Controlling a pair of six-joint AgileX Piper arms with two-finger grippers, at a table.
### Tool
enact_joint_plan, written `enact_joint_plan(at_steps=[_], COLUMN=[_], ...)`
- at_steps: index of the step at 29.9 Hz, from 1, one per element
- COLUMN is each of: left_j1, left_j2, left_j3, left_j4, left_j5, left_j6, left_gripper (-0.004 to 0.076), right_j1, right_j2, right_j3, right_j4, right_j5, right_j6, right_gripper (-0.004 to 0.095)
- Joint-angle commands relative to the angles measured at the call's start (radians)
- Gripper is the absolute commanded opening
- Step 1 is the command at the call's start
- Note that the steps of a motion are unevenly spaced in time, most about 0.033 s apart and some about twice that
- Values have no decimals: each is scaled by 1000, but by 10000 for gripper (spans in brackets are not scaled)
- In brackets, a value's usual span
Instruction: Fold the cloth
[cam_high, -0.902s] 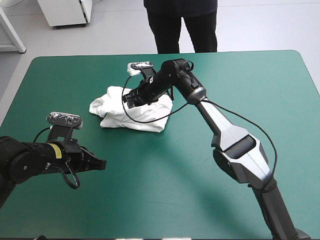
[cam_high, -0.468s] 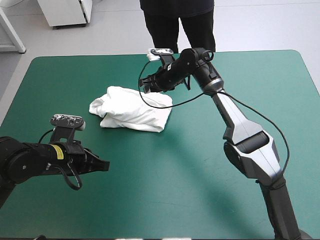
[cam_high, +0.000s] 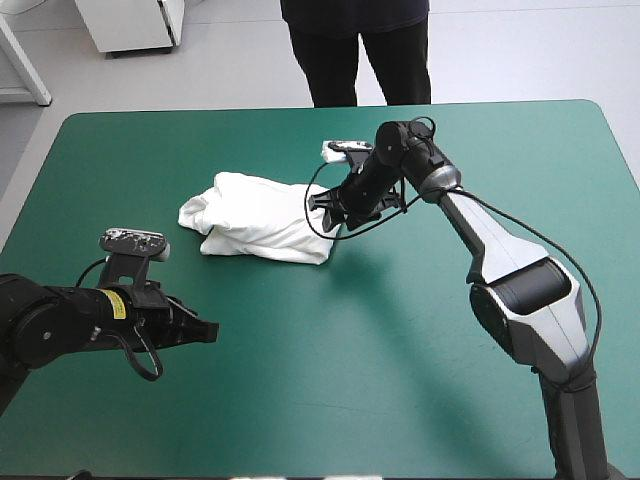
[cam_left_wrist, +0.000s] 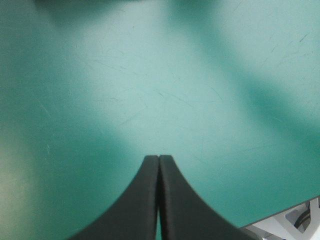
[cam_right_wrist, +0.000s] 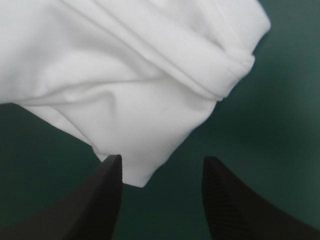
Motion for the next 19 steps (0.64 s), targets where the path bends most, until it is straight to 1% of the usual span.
enact_joint_plan(at_steps=[1, 6, 10, 15, 17, 19], left_j1=[0, 0, 0, 0, 0, 0], left_j2=[-15, -15, -15, -15, -15, -15], left_j3=[-22, -22, -22, -22, -22, -22], left_j4=[-5, -9, -12, -14, -14, -14], left_j5=[-17, -16, -16, -16, -16, -18], left_j6=[-11, -11, -12, -12, -12, -12], left_gripper=[-22, -22, -22, -22, -22, -22], right_j1=[-4, -4, -2, 2, 8, 15], right_j2=[-70, -36, -7, 18, 27, 36], right_j3=[10, 10, 10, 10, 10, 10], right_j4=[69, 72, 126, 149, 146, 140], right_j5=[-54, -69, -76, -82, -83, -82], right_j6=[-36, -37, -44, -53, -53, -53], right_gripper=[463, 463, 463, 461, 433, 346])
